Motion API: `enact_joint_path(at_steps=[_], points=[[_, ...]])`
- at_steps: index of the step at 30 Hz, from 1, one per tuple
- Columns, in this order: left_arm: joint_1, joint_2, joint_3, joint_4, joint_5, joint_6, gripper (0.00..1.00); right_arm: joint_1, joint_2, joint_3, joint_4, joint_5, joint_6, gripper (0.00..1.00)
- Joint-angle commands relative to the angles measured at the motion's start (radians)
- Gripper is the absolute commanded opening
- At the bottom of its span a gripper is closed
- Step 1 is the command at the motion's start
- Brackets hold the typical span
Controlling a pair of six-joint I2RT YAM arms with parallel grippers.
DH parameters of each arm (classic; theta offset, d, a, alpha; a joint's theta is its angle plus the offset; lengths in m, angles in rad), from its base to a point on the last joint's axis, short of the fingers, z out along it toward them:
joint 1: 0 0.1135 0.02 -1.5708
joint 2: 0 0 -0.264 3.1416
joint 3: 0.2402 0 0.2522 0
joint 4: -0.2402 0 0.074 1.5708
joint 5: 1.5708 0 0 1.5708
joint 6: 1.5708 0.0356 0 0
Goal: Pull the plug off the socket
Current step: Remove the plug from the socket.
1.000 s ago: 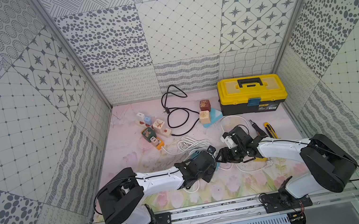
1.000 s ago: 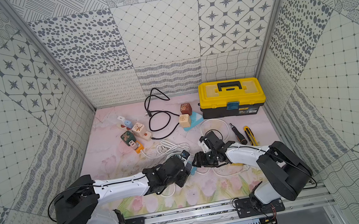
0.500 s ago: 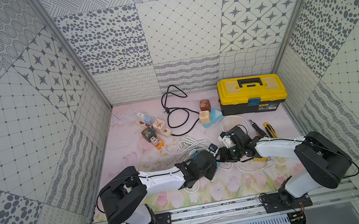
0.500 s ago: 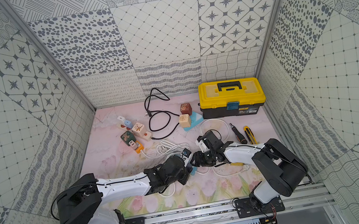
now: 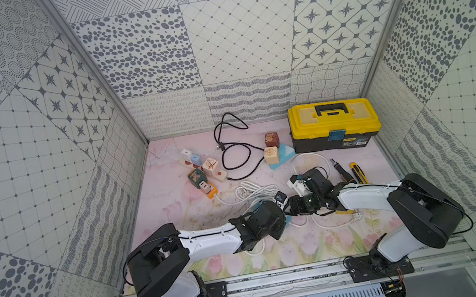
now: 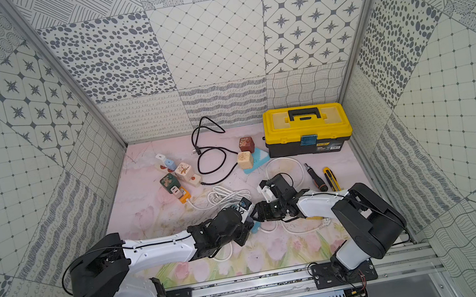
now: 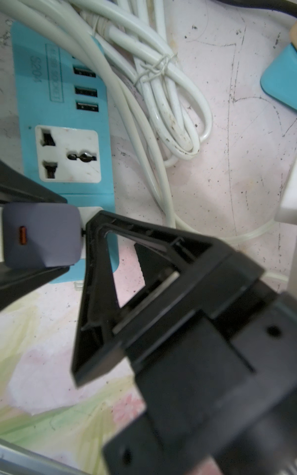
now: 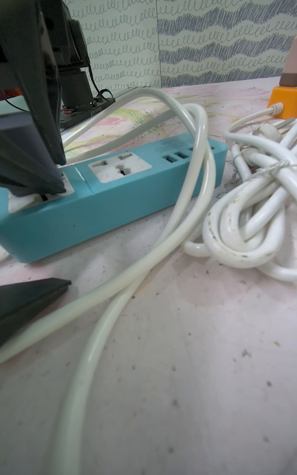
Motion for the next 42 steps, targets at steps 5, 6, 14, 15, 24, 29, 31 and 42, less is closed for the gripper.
enact_joint_path(at_steps=[5, 6, 14, 15, 24, 29, 31, 42], points=[[-0.009, -0.016, 0.001, 0.096, -0.015, 0.136, 0.00, 0.006, 0.106, -0.049, -0.155, 0.117, -0.013, 0.57], [-0.009, -0.018, 0.004, 0.088, -0.020, 0.124, 0.00, 0.006, 0.111, -0.049, -0.157, 0.117, -0.013, 0.57], [0.073, -0.076, -0.045, 0.168, 0.157, -0.092, 0.00, 0.015, 0.133, -0.049, -0.152, 0.118, -0.021, 0.56], [0.077, -0.083, -0.055, 0.187, 0.155, -0.089, 0.00, 0.016, 0.140, -0.048, -0.153, 0.118, -0.022, 0.56], [0.088, -0.098, -0.037, 0.143, 0.133, -0.026, 0.00, 0.019, 0.149, -0.019, -0.172, 0.134, -0.024, 0.55], [0.107, -0.171, -0.037, 0.050, 0.055, -0.088, 0.00, 0.019, 0.092, 0.010, -0.192, 0.129, -0.026, 0.56], [0.126, -0.212, -0.008, -0.035, 0.037, -0.122, 0.00, 0.019, 0.057, 0.034, -0.168, 0.076, -0.009, 0.58], [0.333, -0.328, 0.296, -0.877, -0.018, -0.392, 0.00, 0.018, -0.136, 0.169, -0.184, 0.130, 0.039, 0.80]])
